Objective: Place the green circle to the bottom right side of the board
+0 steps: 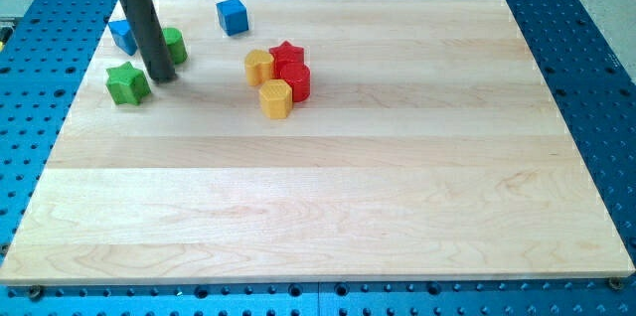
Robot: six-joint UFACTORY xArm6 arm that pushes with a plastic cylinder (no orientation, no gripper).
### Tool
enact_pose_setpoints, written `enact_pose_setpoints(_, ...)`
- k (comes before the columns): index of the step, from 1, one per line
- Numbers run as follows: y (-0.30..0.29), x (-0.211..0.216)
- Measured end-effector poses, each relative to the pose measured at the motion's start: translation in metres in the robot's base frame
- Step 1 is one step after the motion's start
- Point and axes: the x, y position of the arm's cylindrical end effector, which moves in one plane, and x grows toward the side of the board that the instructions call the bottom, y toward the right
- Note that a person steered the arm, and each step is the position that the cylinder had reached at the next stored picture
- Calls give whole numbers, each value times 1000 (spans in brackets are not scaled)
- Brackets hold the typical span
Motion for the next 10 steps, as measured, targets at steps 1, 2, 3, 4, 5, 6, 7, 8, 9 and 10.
enact_pose_setpoints(1,-35,-11)
enact_pose_setpoints(2,-40,-46)
enact_pose_setpoints(3,-19,-67)
enact_pose_setpoints(4,28,-35)
enact_pose_setpoints(5,51,12)
enact_pose_setpoints(6,75,56)
enact_pose_setpoints(7,91,109)
enact_pose_setpoints(8,84,144)
enact_pose_setpoints(9,32,142)
enact_pose_setpoints(10,-20,142)
